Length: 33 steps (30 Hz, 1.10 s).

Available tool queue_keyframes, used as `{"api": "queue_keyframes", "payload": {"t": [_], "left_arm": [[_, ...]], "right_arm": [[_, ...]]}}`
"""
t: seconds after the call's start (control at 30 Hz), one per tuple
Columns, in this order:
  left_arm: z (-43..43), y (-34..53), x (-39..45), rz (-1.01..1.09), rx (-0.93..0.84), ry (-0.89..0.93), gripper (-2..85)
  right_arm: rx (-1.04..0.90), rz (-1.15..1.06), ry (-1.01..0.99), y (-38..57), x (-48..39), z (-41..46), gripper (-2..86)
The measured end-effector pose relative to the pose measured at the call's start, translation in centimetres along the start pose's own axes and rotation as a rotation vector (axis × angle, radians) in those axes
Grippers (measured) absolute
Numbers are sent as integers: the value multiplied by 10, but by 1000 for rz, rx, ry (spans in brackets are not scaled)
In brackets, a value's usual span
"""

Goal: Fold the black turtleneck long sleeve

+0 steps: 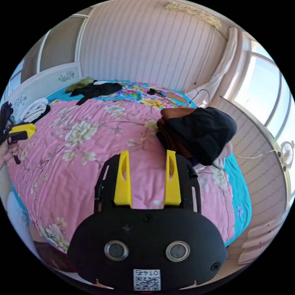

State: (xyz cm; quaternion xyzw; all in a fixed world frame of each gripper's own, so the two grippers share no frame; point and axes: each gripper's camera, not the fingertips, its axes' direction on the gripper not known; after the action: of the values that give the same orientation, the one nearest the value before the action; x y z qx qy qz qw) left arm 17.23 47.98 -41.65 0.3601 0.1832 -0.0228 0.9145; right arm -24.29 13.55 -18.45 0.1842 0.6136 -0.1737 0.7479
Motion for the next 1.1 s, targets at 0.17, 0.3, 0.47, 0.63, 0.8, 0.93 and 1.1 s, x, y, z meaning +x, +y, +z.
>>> {"api": "queue_keyframes", "payload": {"t": [0.17,0.3,0.47,0.63,0.8,0.93,1.1], "left_arm": [[119,-100,5,44,-3,-88,64],[215,-165,14,2,-34,-105,109],[287,-195,15,-117,-140,-162,102],[247,-196,32,-27,-172,-86,4],[73,-126,72,63,-22,17,-7],[-35,1,108,-22,1,67,-8],[-55,172,153,-352,-123,-80,-10]], "right_arm": [[48,166,106,21,98,-6,177],[10,221,59,47,141,6,177],[-87,260,-201,75,189,15,84],[61,277,-292,95,201,-30,46],[174,151,-434,116,161,-121,36],[39,27,-715,183,88,-189,43],[-461,112,-836,299,-6,-169,43]]}}
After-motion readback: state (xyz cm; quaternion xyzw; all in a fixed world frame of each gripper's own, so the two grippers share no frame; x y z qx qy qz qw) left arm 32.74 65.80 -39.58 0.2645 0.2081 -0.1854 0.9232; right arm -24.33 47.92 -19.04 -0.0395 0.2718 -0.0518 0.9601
